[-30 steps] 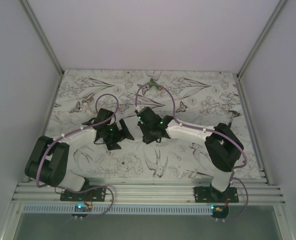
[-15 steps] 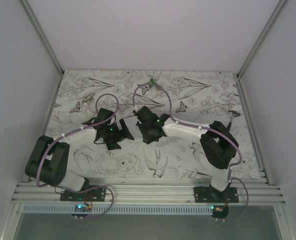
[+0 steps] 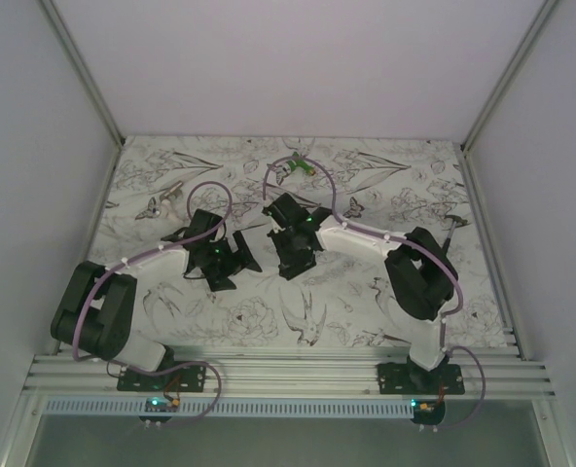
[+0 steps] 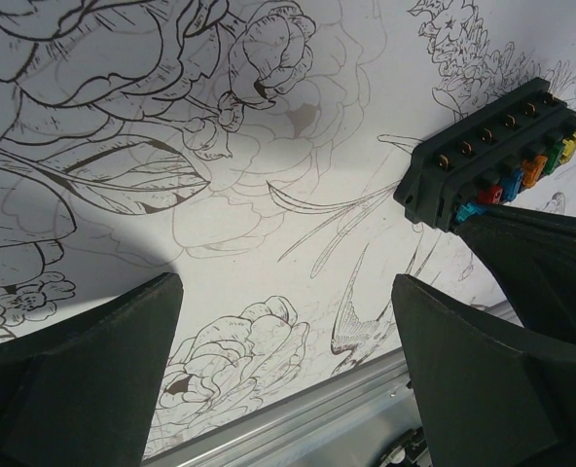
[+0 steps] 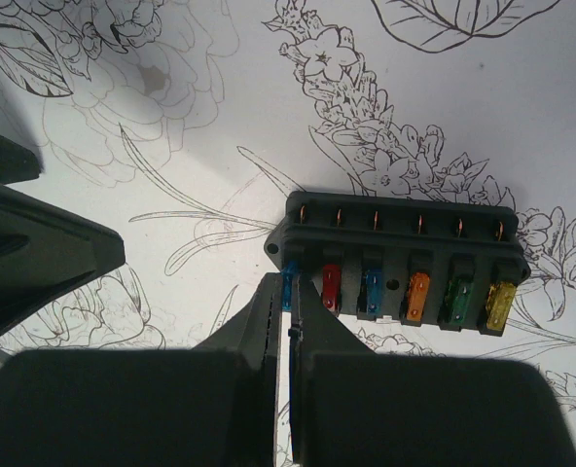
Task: Snap on the fuse box
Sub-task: Install the fuse at the fuse box base.
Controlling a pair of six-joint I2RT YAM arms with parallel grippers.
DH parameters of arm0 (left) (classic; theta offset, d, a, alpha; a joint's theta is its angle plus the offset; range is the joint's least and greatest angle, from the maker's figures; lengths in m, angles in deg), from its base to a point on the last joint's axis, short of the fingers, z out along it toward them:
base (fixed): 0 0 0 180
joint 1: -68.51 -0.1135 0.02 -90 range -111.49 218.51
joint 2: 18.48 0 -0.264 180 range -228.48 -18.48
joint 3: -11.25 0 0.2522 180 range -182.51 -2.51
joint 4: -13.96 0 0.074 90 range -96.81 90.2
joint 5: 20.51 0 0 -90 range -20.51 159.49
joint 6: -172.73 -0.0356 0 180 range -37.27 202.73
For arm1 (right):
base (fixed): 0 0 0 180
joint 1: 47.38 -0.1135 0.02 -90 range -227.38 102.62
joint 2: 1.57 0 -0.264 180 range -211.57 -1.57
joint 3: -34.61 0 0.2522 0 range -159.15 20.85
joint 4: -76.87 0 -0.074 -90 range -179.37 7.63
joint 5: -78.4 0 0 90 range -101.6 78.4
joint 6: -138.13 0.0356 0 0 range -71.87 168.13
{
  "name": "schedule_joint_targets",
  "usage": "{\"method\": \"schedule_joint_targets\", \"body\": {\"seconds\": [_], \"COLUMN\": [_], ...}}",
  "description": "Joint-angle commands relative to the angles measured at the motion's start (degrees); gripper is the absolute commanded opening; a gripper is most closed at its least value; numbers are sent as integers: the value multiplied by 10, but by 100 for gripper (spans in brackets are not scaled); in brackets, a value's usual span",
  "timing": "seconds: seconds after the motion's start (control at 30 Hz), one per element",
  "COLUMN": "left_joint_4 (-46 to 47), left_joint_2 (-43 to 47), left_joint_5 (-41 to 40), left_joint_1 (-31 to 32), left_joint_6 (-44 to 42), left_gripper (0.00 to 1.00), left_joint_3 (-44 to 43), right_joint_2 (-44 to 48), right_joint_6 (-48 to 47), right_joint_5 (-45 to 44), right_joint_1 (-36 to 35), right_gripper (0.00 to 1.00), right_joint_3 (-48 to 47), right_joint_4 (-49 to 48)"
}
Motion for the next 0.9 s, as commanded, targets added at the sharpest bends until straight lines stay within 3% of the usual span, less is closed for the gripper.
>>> {"method": "schedule_joint_targets", "body": {"seconds": [0.0,0.27,0.67,0.87], "left_joint_4": [-19,-19,-19,-19], "left_joint_2": [-6,-5,-8,-4], "left_joint_5": [2,0,0,1], "left_joint_1": [2,2,3,3], "left_joint_6": [-10,-10,-11,-11], "left_gripper": [95,95,95,95], "left_joint_3": [-8,-6,-5,-3], "right_joint_2": [-49,-87,-92,-73], "right_joint_6": [-4,-7,-4,-32], "right_joint_5": [18,-10,-23,-26], "right_joint_1": [8,9,8,1], "right_gripper": [0,0,0,0], "right_joint_3": [0,19,123,90], "right_joint_4": [62,91,80,73]}}
